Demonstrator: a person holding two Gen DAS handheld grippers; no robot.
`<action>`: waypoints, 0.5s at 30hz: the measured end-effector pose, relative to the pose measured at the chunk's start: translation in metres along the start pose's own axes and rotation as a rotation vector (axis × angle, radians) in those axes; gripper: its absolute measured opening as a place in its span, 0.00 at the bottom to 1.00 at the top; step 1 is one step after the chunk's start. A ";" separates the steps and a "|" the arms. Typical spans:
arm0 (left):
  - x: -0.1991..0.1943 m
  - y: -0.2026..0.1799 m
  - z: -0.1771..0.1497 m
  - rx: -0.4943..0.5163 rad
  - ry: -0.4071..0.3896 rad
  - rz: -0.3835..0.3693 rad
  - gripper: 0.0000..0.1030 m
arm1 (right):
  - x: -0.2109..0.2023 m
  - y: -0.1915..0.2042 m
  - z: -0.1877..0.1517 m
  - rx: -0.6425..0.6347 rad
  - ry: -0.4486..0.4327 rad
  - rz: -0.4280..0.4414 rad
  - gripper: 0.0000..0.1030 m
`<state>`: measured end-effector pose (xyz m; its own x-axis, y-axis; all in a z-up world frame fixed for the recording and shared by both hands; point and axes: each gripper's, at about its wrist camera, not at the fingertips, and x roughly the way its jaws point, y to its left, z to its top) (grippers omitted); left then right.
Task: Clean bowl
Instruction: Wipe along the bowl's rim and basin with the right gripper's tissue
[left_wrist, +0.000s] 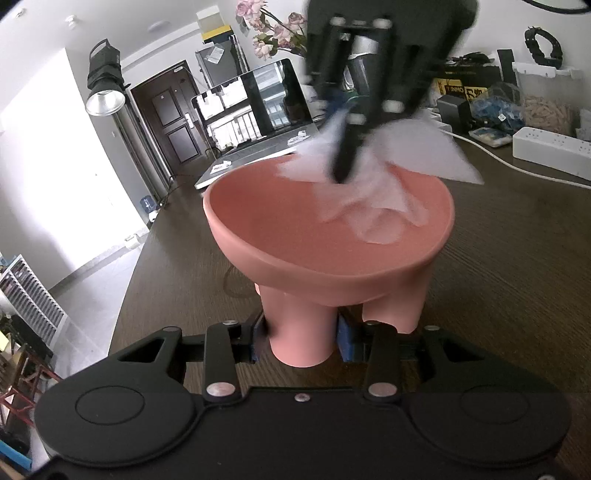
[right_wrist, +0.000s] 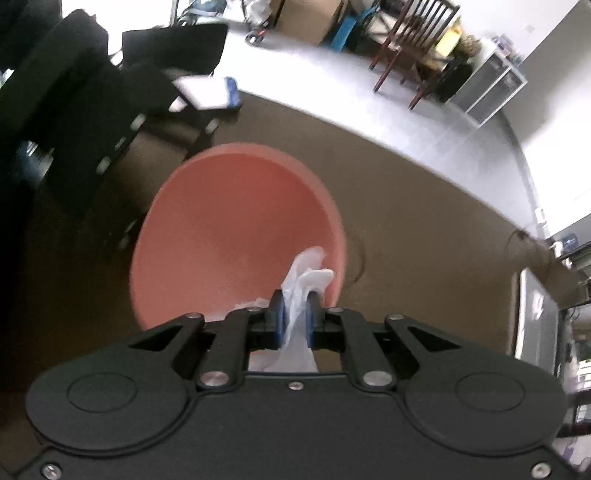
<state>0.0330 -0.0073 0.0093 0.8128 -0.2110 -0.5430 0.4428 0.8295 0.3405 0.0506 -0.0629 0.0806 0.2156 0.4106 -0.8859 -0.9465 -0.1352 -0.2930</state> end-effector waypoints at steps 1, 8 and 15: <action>0.000 0.000 0.000 0.001 -0.001 0.000 0.37 | 0.000 0.005 -0.002 -0.001 0.005 0.012 0.11; 0.001 0.000 0.000 0.005 0.002 -0.003 0.37 | 0.006 0.044 0.010 -0.044 -0.012 0.126 0.11; 0.000 0.002 -0.001 0.004 0.009 -0.003 0.37 | 0.029 0.043 0.051 -0.080 -0.083 0.105 0.11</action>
<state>0.0335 -0.0050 0.0095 0.8084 -0.2087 -0.5504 0.4463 0.8269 0.3421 0.0042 -0.0107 0.0610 0.0930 0.4630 -0.8815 -0.9398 -0.2515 -0.2313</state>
